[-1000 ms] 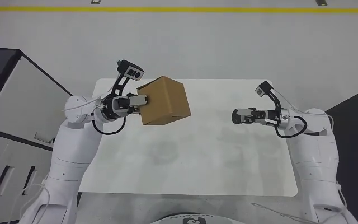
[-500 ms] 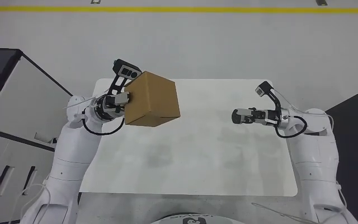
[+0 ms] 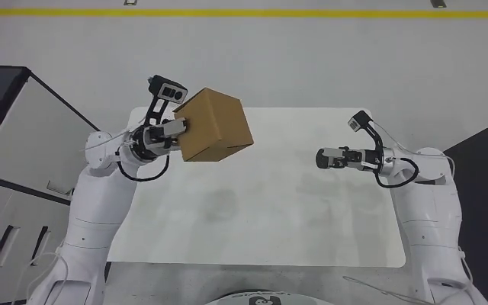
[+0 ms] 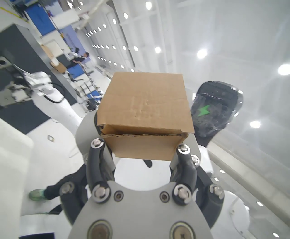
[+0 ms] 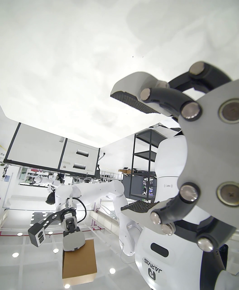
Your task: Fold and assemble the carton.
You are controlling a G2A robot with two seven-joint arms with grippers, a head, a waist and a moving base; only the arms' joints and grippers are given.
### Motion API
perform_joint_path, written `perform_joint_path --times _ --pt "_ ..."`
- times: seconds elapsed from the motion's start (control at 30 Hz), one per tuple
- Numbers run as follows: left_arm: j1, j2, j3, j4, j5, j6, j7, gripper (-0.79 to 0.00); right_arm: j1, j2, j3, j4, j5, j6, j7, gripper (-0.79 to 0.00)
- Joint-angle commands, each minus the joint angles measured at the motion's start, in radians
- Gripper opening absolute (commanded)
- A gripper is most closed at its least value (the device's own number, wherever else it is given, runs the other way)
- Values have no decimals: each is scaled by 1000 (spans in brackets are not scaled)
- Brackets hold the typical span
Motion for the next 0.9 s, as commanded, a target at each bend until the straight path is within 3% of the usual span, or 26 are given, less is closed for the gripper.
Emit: perform_joint_path --times 0.0,0.3,0.57,0.63,0.87 --pt "4 4 -18 -14 110 -31 60 -785 0 0 0 0 0 0 0 0" --pt "16 14 -60 -101 466 -74 297 -785 0 0 0 0 0 0 0 0" --pt "17 14 -59 -104 480 -75 297 -785 0 0 0 0 0 0 0 0" --pt "14 21 -71 -143 694 -110 328 -785 0 0 0 0 0 0 0 0" --pt "32 25 -76 -262 1132 -203 533 -785 0 0 0 0 0 0 0 0"
